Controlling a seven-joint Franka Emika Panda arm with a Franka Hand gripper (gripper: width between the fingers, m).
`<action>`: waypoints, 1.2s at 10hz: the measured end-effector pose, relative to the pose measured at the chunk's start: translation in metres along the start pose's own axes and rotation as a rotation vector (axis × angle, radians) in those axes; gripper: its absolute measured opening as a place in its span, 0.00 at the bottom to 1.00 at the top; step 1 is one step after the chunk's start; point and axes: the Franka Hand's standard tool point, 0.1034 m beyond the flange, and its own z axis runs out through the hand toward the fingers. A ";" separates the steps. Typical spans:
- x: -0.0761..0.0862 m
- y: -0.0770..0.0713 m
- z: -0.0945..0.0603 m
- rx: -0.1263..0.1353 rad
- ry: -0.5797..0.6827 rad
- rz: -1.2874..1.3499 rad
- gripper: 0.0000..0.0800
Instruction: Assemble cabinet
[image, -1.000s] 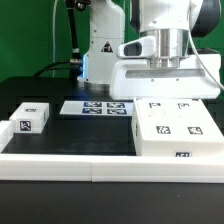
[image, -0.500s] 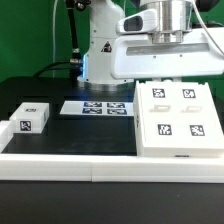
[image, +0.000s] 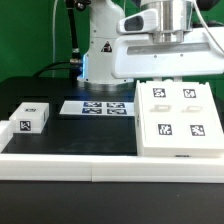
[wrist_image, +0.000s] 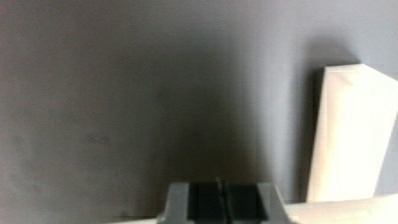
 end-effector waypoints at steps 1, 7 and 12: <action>0.004 0.000 -0.007 0.004 -0.005 0.002 0.00; 0.013 0.001 -0.018 0.012 -0.030 0.011 0.00; 0.024 -0.004 -0.032 0.022 -0.036 0.006 0.00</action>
Offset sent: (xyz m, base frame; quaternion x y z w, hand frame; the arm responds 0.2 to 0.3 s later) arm 0.0148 -0.0085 0.0263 -0.0025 -0.0300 -0.0148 0.9994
